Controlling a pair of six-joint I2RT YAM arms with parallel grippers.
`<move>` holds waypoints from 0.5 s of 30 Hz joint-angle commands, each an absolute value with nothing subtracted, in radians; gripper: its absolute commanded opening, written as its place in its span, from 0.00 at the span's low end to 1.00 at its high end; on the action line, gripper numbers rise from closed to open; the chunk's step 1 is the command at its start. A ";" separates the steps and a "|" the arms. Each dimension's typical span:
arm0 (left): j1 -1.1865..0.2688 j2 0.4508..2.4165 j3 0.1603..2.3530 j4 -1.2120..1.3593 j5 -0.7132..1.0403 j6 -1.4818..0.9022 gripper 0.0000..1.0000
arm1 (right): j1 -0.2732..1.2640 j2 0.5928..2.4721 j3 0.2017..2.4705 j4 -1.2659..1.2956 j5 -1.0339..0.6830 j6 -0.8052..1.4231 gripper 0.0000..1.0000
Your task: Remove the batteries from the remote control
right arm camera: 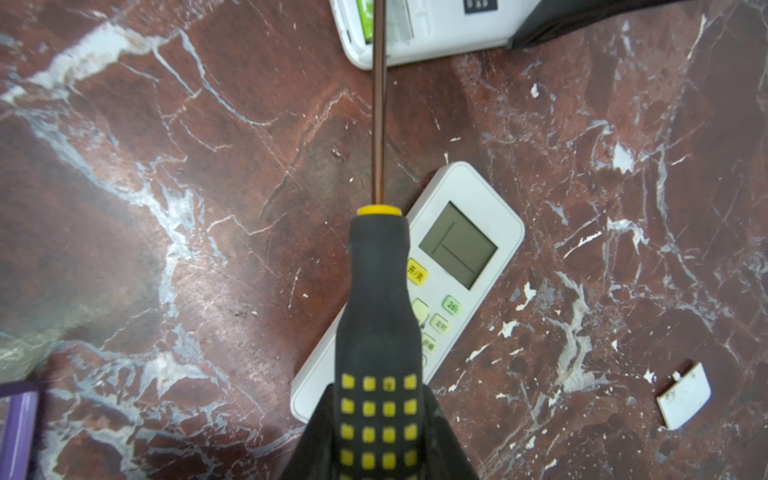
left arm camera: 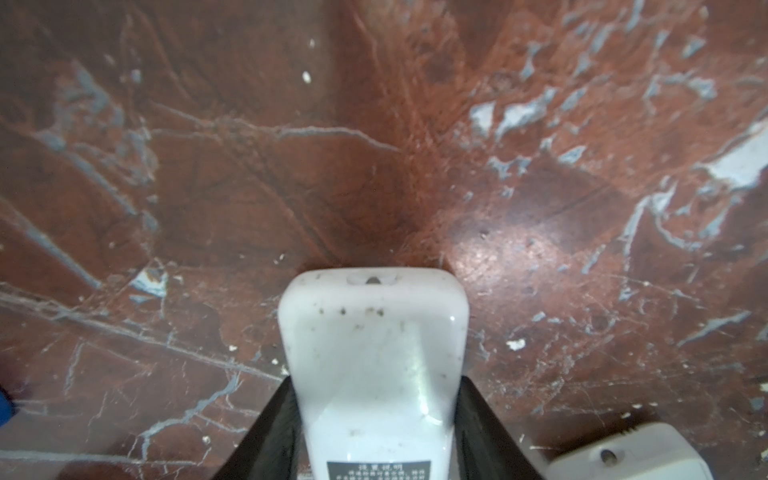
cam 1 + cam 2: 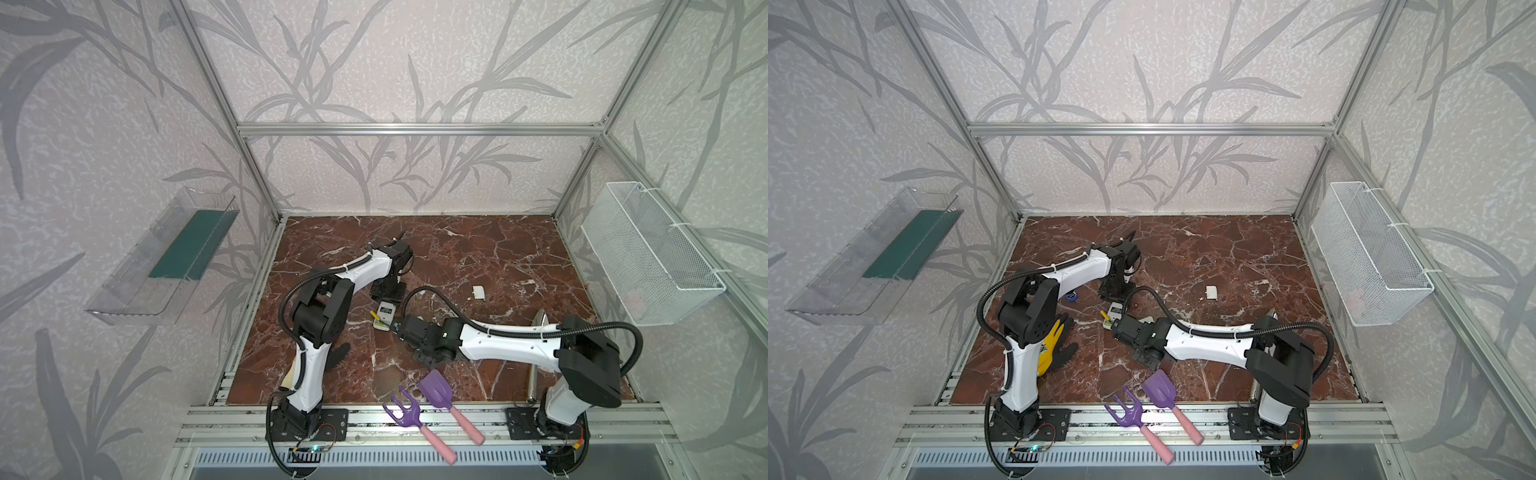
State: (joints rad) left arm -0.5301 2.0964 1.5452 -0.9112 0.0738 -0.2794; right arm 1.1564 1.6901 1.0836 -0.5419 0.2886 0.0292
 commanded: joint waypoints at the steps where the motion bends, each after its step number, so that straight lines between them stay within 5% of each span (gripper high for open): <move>1: -0.546 2.216 1.511 -0.694 0.159 -0.272 0.46 | 1.150 1.701 1.121 -0.520 0.303 0.026 0.00; 8: -0.546 2.216 1.511 -0.695 0.153 -0.270 0.46 | 1.149 1.733 1.130 -0.510 0.287 0.016 0.00; 15: -0.546 2.215 1.510 -0.694 0.153 -0.272 0.46 | 1.158 1.718 1.132 -0.370 0.053 -0.040 0.00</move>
